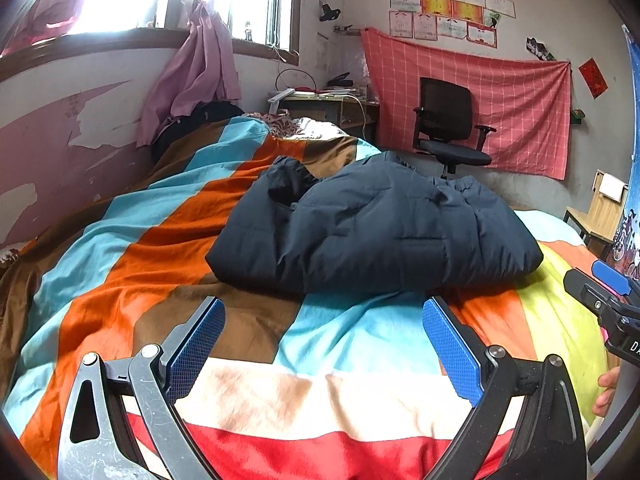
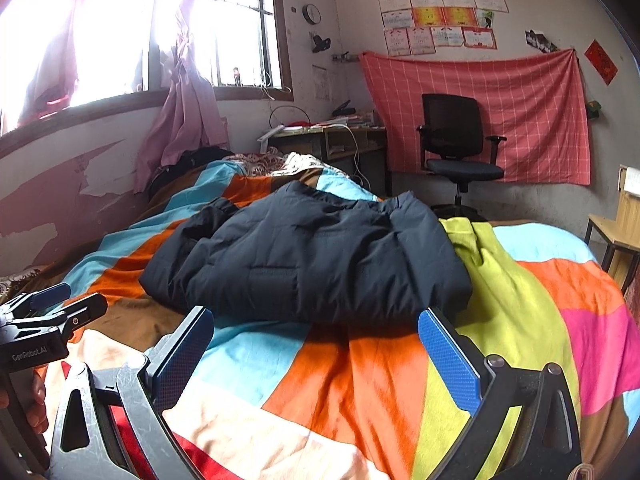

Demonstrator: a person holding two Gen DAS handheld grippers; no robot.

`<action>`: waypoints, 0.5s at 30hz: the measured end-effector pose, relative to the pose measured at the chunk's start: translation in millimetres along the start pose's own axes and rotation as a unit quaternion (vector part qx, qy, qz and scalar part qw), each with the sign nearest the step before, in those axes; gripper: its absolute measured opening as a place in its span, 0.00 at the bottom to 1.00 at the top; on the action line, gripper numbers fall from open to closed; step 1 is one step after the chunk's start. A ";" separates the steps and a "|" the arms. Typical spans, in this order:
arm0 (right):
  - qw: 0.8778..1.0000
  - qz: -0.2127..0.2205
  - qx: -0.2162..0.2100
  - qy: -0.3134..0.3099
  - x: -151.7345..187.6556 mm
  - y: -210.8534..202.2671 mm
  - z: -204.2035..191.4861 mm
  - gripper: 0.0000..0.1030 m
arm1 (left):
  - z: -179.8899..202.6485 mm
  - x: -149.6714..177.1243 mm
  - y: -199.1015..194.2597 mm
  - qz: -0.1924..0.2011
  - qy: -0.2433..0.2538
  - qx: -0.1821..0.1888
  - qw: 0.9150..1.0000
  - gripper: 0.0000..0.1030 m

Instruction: Fold large clothes

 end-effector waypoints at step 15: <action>1.000 -0.013 0.000 0.006 8.2 2.9 2.1 1.00 | -0.4 8.5 3.7 -0.011 0.004 0.000 1.000 0.94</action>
Point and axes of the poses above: each gripper's, at about its wrist camera, not at the fingertips, and y roughly the way its jaws point, z to its right, x to its underside, the point moved 5 cm from there along y, roughly the way its jaws point, and after that the axes turned 13 degrees about -x, right-handed, at the moved point
